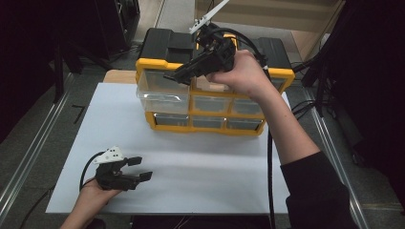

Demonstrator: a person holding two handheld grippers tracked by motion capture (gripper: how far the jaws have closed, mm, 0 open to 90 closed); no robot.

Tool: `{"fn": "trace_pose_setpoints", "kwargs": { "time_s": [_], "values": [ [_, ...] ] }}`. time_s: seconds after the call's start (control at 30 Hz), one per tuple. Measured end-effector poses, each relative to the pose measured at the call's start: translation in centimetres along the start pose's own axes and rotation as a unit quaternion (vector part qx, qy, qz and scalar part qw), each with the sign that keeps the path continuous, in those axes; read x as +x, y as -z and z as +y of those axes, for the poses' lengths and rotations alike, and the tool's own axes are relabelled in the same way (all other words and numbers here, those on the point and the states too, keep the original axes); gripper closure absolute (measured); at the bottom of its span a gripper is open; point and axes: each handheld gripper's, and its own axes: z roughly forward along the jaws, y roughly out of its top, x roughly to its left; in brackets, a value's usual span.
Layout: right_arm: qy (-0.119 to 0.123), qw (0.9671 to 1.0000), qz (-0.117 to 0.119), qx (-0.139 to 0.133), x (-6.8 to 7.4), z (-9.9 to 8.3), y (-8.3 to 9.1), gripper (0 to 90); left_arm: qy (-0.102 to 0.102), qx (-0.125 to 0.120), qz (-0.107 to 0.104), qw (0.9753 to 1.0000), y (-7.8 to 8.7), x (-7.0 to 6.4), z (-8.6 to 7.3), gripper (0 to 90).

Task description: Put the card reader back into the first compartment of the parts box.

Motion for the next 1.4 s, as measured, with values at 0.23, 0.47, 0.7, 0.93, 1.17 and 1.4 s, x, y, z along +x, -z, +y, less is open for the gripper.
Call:
{"fn": "trace_pose_setpoints", "kwargs": {
  "time_s": [0.23,0.47,0.7,0.93,1.17,1.4],
  "values": [
    [0.003,1.0000,-0.001,0.005,0.2,1.0,-1.3,71.1,0.000,-0.001,0.000,1.0000,0.0,0.0,0.0,26.4],
    [-0.001,0.9998,-0.009,0.017,0.2,1.4,-2.7,71.1,-0.002,0.000,-0.002,1.0000,0.1,-0.1,0.0,26.4],
    [-0.008,0.9996,-0.018,0.022,0.0,1.3,-4.3,71.0,-0.001,-0.002,-0.001,1.0000,0.1,-0.1,0.0,26.4],
    [-0.006,0.9995,-0.016,0.027,0.0,1.4,-5.1,70.0,-0.002,-0.001,-0.002,1.0000,0.2,-0.1,0.0,26.4],
    [-0.008,0.9988,-0.048,0.003,0.6,1.3,-3.6,58.7,-0.003,0.000,-0.001,1.0000,0.1,-0.1,0.0,26.4],
    [-0.016,0.9980,-0.060,-0.009,0.6,0.2,-1.0,49.1,-0.001,0.000,0.003,1.0000,0.1,-0.1,-0.1,26.4]
  ]
}}
